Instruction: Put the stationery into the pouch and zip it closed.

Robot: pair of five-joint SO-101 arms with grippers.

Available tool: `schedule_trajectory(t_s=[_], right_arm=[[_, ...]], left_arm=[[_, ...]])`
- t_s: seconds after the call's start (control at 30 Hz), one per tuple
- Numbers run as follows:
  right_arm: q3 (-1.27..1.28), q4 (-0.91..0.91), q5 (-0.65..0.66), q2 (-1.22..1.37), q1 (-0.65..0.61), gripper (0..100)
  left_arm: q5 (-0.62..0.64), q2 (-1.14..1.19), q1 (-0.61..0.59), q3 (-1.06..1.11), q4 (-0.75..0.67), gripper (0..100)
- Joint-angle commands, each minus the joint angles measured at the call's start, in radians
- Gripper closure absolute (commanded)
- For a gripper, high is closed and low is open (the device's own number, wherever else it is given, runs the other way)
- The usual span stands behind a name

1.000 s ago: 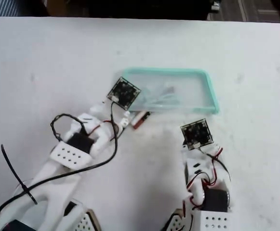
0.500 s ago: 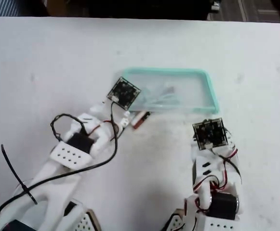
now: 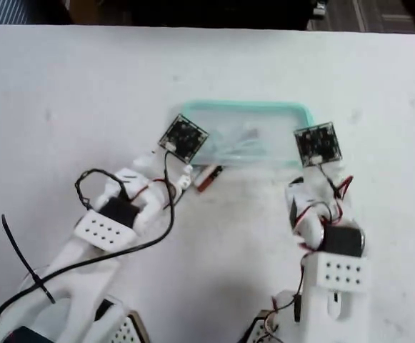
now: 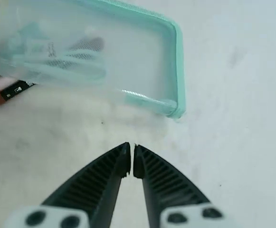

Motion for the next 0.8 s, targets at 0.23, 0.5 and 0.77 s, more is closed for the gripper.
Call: schedule_trajectory(t_s=[0.23, 0.5, 0.77], right_arm=[[-0.336, 0.041, -0.190, 0.467, 0.012, 98.1], [-0.519, -0.035, -0.258, 0.708, 0.110, 98.1], [-0.775, -0.082, -0.259, 1.069, 0.171, 98.1]], left_arm=[[0.003, -0.005, 0.007, -0.011, -0.028, 98], [0.003, -0.005, 0.007, -0.012, -0.028, 98], [0.003, 0.001, 0.007, -0.006, -0.071, 98]])
